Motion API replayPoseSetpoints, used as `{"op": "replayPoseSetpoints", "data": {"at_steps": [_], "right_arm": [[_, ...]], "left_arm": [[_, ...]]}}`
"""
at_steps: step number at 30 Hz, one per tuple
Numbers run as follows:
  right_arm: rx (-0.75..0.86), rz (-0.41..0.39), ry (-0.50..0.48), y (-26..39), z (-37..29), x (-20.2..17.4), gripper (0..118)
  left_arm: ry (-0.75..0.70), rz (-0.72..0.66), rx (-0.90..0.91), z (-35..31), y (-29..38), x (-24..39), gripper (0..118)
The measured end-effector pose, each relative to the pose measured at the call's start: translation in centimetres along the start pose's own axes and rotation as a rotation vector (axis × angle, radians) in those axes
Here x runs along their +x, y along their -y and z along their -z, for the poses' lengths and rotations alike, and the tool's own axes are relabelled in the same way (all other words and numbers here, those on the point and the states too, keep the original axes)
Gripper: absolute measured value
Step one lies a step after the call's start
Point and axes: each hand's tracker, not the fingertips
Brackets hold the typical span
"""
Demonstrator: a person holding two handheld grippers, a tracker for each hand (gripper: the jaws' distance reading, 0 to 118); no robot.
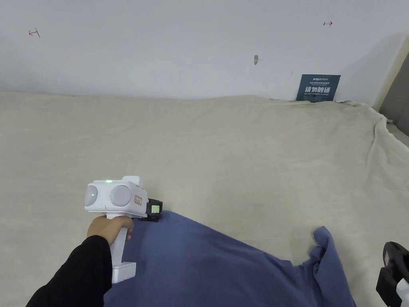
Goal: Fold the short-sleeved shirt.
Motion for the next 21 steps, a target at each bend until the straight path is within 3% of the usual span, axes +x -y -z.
{"op": "replayPoseSetpoints", "data": {"at_steps": [1,2,4,6,10,18,20,21], "right_arm": [[-0.007,0.000,0.002,0.1,0.1,0.0,0],[-0.013,0.001,0.003,0.3,0.2,0.0,0],[-0.024,0.002,0.008,0.3,0.1,-0.2,0],[-0.033,0.006,0.008,0.3,0.0,-0.3,0],[-0.063,0.020,-0.001,0.4,0.0,-0.5,0],[-0.270,0.066,-0.065,0.9,4.4,1.2,0],[-0.361,0.091,-0.084,1.4,6.6,1.4,4],[-0.390,0.094,-0.096,1.6,7.4,1.4,16]], "left_arm": [[-0.001,0.016,-0.032,0.5,0.1,0.2,64],[-0.007,0.026,-0.062,0.9,0.5,0.5,48],[-0.056,0.080,-0.077,1.4,1.2,1.1,42],[-0.048,0.120,-0.043,0.9,1.2,1.7,4],[-0.041,0.182,-0.056,0.3,1.8,2.9,0],[0.051,0.125,0.148,-7.6,2.8,2.3,0],[0.084,0.094,0.177,-9.6,3.1,1.9,0],[0.076,0.105,0.173,-10.3,3.2,1.9,0]]}}
